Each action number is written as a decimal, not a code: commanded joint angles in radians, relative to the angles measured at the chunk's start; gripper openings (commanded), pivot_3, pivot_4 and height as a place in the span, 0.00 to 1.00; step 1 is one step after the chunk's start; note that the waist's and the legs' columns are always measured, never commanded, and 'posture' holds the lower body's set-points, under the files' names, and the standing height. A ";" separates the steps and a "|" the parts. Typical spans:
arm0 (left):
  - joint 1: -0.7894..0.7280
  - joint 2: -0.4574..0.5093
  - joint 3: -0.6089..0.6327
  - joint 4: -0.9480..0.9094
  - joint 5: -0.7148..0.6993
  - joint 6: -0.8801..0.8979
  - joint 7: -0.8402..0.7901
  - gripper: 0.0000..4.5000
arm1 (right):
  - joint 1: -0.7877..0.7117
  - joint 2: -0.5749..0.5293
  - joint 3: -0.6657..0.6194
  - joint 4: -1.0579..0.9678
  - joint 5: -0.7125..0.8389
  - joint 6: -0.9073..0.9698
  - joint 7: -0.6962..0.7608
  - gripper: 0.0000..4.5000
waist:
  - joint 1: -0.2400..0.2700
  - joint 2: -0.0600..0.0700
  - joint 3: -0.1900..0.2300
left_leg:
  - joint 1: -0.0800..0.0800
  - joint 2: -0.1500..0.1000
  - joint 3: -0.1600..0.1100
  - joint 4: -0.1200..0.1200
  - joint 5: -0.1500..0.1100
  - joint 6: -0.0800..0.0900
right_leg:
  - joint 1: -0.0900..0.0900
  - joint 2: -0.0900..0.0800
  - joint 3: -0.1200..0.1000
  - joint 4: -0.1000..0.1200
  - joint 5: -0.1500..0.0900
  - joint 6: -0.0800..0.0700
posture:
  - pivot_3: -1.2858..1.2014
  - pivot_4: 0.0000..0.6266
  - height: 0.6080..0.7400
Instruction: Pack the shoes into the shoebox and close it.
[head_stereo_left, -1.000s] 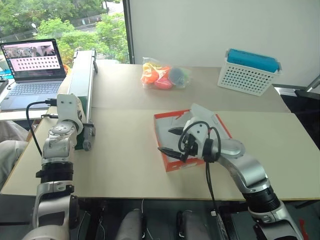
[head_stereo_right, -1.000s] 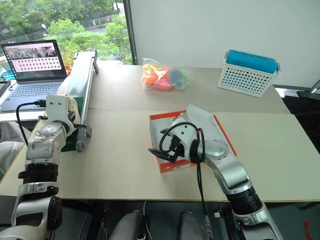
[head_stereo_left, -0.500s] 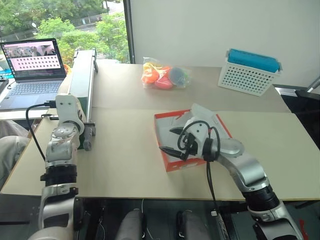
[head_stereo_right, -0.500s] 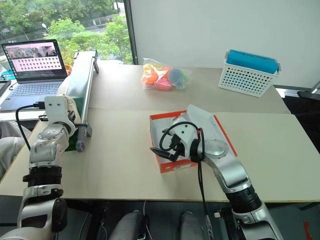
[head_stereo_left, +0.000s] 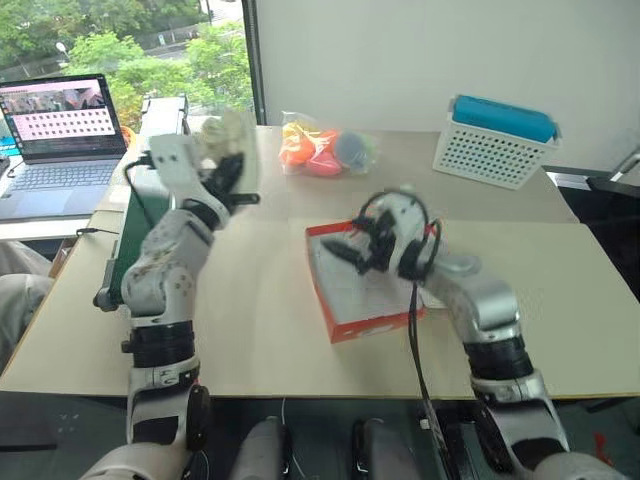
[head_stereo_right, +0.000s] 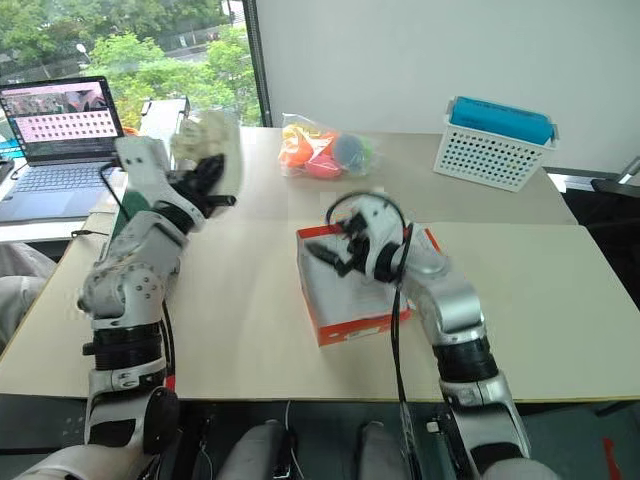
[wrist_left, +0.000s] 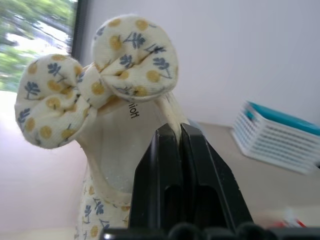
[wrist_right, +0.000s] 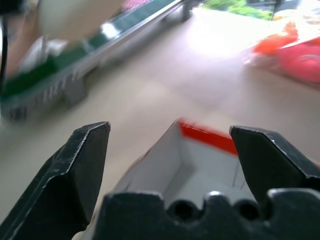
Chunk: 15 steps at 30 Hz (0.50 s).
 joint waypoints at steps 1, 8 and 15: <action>0.015 -0.004 -0.038 -0.078 -0.022 0.020 -0.025 0.01 | -0.102 -0.007 -0.162 0.080 0.123 0.198 -0.078 1.00 | -0.001 0.000 0.000 | 0.000 0.000 0.000 -0.001 0.000 0.000 | 0.000 0.000 0.000 0.000 0.000 0.000 | 0.52 0.24 0.69; 0.027 -0.048 -0.112 -0.099 -0.042 0.042 -0.058 0.01 | -0.247 0.060 -0.371 0.217 0.295 0.462 -0.191 1.00 | -0.008 0.001 0.001 | -0.001 0.000 0.001 -0.001 0.000 0.001 | -0.001 0.001 0.001 0.000 0.000 0.000 | 0.52 0.24 0.69; 0.050 -0.042 -0.183 -0.150 -0.088 0.094 -0.148 0.01 | -0.321 0.115 -0.443 0.276 0.352 0.483 -0.264 1.00 | -0.014 0.002 0.001 | -0.001 0.000 0.001 -0.001 -0.001 0.002 | -0.001 0.001 0.001 0.000 0.000 0.000 | 0.52 0.24 0.69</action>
